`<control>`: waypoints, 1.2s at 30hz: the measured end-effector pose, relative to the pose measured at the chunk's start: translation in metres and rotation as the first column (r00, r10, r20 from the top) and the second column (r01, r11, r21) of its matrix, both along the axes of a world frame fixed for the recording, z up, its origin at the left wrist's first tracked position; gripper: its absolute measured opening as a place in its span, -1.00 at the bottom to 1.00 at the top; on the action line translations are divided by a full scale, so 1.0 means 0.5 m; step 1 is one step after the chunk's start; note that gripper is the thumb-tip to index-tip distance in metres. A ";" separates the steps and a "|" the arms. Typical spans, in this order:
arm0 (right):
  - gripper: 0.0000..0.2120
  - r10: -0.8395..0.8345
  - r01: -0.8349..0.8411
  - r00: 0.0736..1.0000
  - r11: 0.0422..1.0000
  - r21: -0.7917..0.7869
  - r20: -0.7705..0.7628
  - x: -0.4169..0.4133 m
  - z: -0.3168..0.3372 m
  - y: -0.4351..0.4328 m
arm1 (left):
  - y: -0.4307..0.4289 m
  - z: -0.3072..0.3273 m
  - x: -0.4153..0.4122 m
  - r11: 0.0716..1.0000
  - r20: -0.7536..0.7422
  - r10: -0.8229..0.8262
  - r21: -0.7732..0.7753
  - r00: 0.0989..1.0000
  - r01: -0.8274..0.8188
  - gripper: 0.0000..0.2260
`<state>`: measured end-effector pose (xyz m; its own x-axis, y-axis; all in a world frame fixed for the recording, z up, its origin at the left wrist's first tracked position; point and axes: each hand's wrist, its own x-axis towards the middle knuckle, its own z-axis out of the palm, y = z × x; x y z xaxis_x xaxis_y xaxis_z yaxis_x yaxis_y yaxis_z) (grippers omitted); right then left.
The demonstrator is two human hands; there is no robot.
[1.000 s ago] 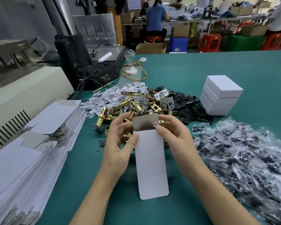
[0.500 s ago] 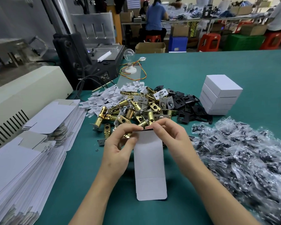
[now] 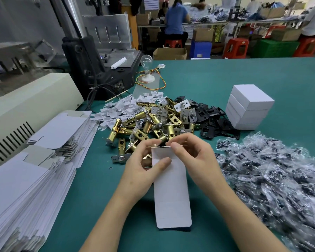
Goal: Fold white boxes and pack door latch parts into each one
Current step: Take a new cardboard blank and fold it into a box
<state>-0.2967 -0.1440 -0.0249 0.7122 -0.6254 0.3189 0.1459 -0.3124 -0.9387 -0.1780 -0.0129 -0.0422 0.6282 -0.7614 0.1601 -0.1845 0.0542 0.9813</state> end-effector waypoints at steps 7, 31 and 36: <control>-0.89 0.014 -0.014 0.999 1.000 -0.016 -0.037 -0.001 0.010 0.005 | 0.000 0.008 -0.003 0.999 0.025 0.026 -0.039 0.999 -0.025 -0.72; -0.78 -0.165 0.163 0.986 0.981 0.110 0.011 -0.007 0.002 -0.011 | -0.001 0.006 -0.038 0.949 0.747 0.093 0.135 0.659 -0.287 -0.09; -0.88 -0.201 0.201 0.980 0.979 0.042 -0.013 -0.009 0.003 -0.005 | -0.009 0.003 -0.058 0.921 0.801 0.012 0.224 0.598 -0.320 0.12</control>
